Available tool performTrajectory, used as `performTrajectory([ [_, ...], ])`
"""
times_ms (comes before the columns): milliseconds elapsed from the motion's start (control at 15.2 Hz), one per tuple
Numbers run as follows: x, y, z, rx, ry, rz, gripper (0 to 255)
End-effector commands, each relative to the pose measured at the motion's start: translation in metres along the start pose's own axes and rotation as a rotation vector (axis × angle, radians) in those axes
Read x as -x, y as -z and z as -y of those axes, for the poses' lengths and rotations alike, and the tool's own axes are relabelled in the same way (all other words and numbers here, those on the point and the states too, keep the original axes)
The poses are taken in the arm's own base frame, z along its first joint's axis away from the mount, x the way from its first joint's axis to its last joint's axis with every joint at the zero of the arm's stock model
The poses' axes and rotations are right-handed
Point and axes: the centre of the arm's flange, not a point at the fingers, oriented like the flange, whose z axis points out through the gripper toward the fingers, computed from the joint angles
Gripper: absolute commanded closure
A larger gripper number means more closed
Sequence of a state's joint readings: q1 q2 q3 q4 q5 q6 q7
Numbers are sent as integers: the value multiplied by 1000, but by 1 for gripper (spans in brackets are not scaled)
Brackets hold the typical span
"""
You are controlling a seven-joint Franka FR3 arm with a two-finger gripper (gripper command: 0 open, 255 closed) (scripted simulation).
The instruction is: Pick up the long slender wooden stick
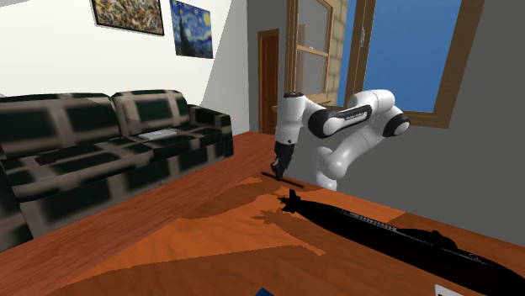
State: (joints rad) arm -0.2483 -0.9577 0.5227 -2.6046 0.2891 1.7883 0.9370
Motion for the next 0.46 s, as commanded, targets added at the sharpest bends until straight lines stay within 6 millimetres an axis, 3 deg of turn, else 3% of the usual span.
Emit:
performTrajectory([
  [0,-3,11,-1,0,0,0,255],
  [264,-6,32,-1,0,0,0,255],
  [396,-6,33,-1,0,0,0,255],
])
